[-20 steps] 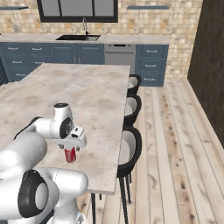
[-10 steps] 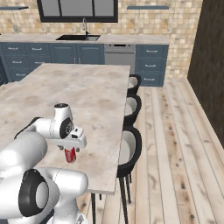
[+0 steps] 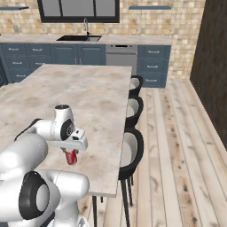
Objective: Four empty soda cans are scattered around the kitchen. Gather all the cans and cluster them next to the stove for recycling.
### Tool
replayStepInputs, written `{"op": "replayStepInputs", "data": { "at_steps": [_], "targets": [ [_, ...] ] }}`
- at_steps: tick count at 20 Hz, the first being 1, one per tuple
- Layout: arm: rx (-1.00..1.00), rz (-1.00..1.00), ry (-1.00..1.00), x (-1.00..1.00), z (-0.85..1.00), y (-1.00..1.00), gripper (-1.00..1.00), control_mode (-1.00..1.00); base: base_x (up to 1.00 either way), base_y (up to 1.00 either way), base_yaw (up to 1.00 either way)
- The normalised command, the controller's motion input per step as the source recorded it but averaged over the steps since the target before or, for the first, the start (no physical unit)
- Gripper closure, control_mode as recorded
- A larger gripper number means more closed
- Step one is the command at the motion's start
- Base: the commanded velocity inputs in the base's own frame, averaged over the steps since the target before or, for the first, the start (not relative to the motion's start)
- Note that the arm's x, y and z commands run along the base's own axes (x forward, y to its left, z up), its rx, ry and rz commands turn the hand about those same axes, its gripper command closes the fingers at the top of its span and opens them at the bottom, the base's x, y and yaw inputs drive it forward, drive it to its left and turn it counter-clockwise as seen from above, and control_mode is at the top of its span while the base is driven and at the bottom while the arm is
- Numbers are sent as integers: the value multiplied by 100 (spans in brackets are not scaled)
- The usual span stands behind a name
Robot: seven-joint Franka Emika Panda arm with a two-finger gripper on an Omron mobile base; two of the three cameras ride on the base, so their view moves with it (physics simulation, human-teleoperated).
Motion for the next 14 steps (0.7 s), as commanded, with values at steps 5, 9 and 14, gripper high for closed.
{"op": "replayStepInputs", "data": {
  "at_steps": [5, 9, 14],
  "targets": [
    [0, 0, 1, -2, 14, -2, 100, -100, 0, 0, 0],
    [0, 0, 0, -14, 99, 0, 100, -100, 0, 0, 0],
    [0, 0, 0, -28, 100, -1, 100, -100, 0, 0, 0]
  ]
}}
